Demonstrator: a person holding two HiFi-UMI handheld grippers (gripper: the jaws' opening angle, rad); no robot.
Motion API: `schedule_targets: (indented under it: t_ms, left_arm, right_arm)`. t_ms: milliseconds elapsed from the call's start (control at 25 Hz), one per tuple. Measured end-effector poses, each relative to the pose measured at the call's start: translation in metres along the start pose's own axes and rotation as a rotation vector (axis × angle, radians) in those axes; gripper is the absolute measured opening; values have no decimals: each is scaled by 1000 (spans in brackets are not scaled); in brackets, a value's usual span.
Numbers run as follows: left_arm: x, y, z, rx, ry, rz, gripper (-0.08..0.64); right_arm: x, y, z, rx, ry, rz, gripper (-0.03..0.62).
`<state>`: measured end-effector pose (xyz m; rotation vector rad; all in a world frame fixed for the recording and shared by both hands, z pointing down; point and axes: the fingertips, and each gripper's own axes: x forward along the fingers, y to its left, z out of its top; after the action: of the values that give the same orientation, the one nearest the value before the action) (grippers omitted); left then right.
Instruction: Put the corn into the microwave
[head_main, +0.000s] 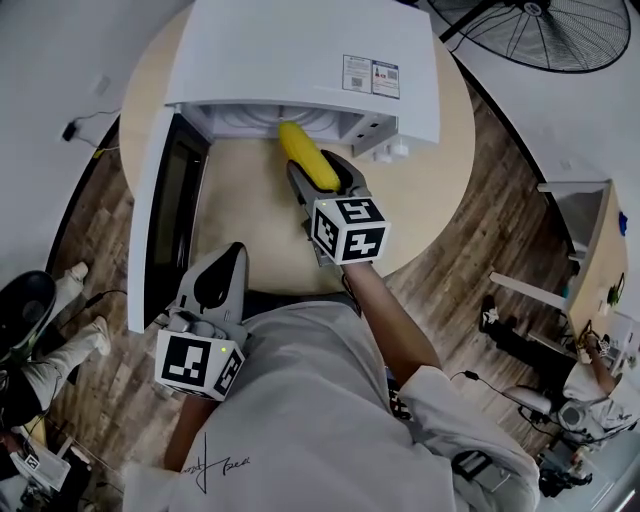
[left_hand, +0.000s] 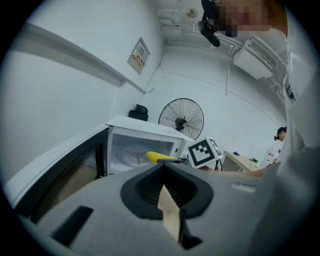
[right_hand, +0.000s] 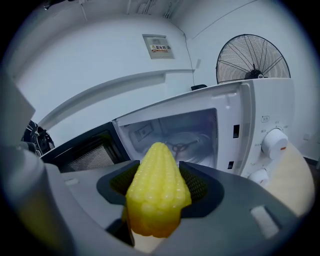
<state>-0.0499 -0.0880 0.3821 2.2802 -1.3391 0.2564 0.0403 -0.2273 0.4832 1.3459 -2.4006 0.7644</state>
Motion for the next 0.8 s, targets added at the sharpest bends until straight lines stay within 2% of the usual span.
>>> schedule_targets:
  t_ms: [160,320,800]
  left_arm:
    - [1,-2,0,-10,1,2,-8]
    - [3,-5,1,-54,-2,-11,-8]
    - [14,-2,4,-70,-2,10,-8]
  right_arm:
    - [10,-3,1,-18,3,-2,261]
    - [21,-9,0,-28,10,-8,261]
    - [57,-25,0,-72,20,-34,261]
